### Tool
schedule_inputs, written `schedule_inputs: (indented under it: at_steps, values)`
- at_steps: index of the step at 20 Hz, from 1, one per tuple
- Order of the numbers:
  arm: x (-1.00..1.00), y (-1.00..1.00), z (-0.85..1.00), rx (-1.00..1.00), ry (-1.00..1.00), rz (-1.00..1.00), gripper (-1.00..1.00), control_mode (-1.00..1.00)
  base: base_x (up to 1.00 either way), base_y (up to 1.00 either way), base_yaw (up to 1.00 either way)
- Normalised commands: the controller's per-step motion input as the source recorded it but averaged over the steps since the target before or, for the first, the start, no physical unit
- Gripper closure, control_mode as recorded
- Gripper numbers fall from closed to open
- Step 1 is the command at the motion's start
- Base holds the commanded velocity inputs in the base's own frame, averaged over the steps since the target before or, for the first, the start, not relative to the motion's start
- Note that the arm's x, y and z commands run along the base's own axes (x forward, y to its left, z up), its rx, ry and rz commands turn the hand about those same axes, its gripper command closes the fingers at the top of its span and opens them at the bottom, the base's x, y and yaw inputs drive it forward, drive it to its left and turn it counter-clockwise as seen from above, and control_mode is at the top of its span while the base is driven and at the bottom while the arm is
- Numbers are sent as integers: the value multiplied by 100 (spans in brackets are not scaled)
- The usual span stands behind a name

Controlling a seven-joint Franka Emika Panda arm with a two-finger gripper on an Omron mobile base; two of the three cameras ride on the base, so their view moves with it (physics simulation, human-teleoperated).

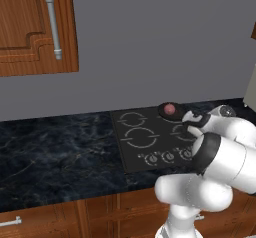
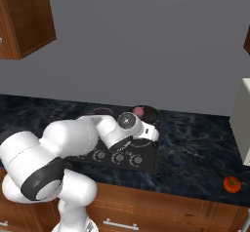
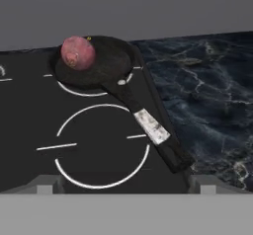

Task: Place the pan on the rear right burner on the stove. Then place the tomato and the onion in the pan and turn on the rear right burner.

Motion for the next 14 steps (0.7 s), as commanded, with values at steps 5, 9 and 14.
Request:
schedule_inputs:
  at_steps: [5, 9, 14]
  values:
    - [-68, -12, 11, 0, 0, -8, -100, -100, 0, 0, 0]
    - [-13, 0, 15, -3, 4, -19, -100, -100, 0, 0, 0]
    - [0, -1, 18, 0, 3, -21, -100, -100, 0, 0, 0]
